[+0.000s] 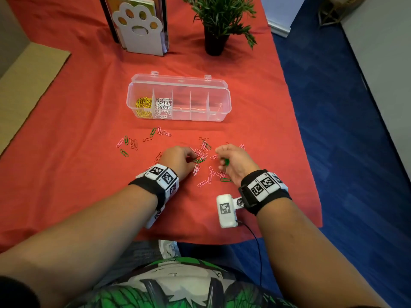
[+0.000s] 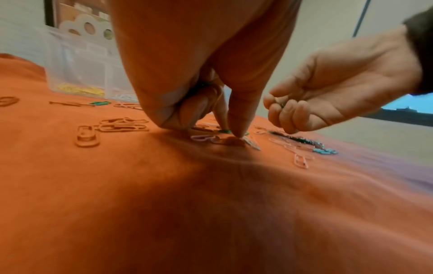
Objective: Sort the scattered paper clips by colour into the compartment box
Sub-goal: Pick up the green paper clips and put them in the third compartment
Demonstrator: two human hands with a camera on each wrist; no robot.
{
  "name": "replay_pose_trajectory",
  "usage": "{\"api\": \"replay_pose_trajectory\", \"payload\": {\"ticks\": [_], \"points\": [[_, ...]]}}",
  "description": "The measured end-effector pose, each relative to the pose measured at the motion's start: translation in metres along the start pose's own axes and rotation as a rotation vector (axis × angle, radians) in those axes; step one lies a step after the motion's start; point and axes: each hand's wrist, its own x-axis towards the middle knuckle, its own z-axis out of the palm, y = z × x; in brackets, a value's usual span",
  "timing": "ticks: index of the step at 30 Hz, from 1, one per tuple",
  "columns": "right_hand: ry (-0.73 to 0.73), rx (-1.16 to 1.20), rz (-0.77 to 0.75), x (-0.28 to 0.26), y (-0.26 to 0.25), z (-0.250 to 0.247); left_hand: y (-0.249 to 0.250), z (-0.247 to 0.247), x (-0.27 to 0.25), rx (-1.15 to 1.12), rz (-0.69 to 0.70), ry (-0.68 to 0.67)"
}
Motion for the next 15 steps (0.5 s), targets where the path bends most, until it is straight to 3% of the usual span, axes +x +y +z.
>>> {"api": "replay_pose_trajectory", "payload": {"ticks": [5, 9, 12, 15], "points": [[0.147, -0.842, -0.286, 0.016, -0.007, 0.016, -0.003, 0.004, 0.001, 0.051, 0.030, -0.028], [0.248, -0.997, -0.399, 0.029, -0.007, 0.022, 0.001, -0.001, 0.002, -0.108, -0.066, -0.013], [0.249, -1.089, -0.443, 0.035, -0.003, 0.030, 0.008, -0.014, 0.002, -0.478, -0.269, -0.202], [0.203, -1.182, -0.501, 0.034, 0.003, 0.038, 0.010, -0.022, 0.001, -0.940, -0.513, -0.222]]}}
